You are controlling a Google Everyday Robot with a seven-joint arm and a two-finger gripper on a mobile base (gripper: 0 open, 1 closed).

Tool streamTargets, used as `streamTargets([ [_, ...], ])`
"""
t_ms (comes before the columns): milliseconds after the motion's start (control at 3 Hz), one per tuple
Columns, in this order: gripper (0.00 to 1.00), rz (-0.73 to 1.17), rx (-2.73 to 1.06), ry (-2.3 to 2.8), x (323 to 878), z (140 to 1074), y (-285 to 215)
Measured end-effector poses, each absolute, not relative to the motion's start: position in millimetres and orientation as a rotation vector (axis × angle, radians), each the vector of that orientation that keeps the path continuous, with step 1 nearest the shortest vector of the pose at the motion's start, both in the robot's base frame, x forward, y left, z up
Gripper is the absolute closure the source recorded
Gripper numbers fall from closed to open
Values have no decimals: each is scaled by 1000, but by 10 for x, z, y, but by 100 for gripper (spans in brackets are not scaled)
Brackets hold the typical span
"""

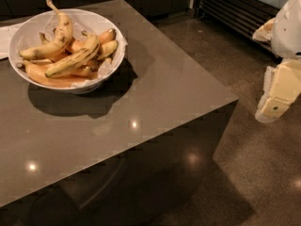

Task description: Pick banana from white bowl

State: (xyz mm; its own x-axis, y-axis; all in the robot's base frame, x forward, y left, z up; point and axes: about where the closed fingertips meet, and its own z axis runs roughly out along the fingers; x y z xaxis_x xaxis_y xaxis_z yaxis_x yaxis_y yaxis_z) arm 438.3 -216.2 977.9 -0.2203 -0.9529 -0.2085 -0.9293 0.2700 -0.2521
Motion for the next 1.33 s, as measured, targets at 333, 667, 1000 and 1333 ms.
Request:
streamTargets([
  [333, 0, -104, -1721, 2227, 4383, 9779, -2162],
  [667, 0, -140, -1716, 2221, 4400, 9813, -2136],
  [1000, 0, -179, -1725, 2189, 4510, 9884, -1997],
  [1333, 0, -187, -1793, 2133, 4685, 9904, -1788],
])
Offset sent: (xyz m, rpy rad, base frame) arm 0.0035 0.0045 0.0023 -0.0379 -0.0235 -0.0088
